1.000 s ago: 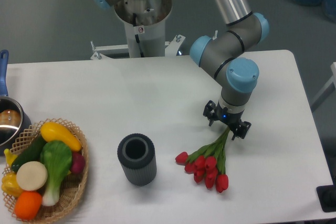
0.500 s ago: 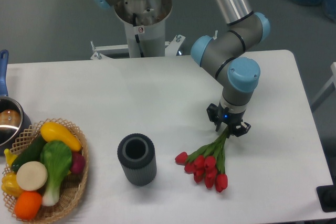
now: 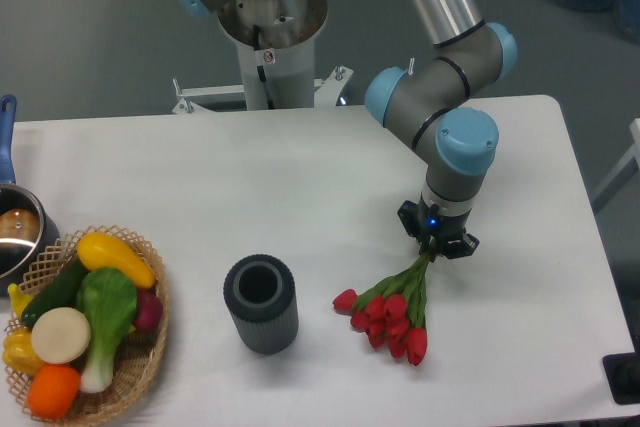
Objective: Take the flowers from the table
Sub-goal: 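Close the gripper around the tulip stems, then lift the gripped tulip bunch up off the table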
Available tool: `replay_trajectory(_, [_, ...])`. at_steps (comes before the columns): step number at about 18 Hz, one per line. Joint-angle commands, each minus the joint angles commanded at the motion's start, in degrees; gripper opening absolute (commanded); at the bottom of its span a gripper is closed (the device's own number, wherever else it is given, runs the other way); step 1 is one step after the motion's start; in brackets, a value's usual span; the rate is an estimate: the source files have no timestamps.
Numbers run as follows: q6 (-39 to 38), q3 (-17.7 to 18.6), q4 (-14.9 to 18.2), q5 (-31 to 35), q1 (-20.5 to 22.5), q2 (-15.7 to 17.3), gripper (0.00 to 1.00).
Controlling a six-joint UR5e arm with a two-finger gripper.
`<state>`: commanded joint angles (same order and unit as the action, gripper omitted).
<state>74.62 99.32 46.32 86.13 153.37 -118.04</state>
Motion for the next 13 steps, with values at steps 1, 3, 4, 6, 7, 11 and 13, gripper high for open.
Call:
replay_trajectory(1, [0.0,-0.2,0.0,0.0,0.1,0.1,0.22])
replay_trajectory(3, [0.0,-0.5,0.0,-0.6,0.2,0.3,0.22])
replay_trajectory(4, [0.0,-0.7,0.0,-1.2,0.2,0.6,0.22])
replay_trajectory(6, [-0.3,-0.7,0.1,-2.7,0.3,0.8,0.18])
replay_trajectory(7, [-0.3,-0.5,0.1,-3.1,0.4,1.1,0.18])
replay_trajectory(11, [-0.3,-1.2,0.0,-5.2,1.2,2.2,0.18])
replay_trajectory(13, [-0.5,-2.7,0.1,-8.1,1.4,2.4,0.18])
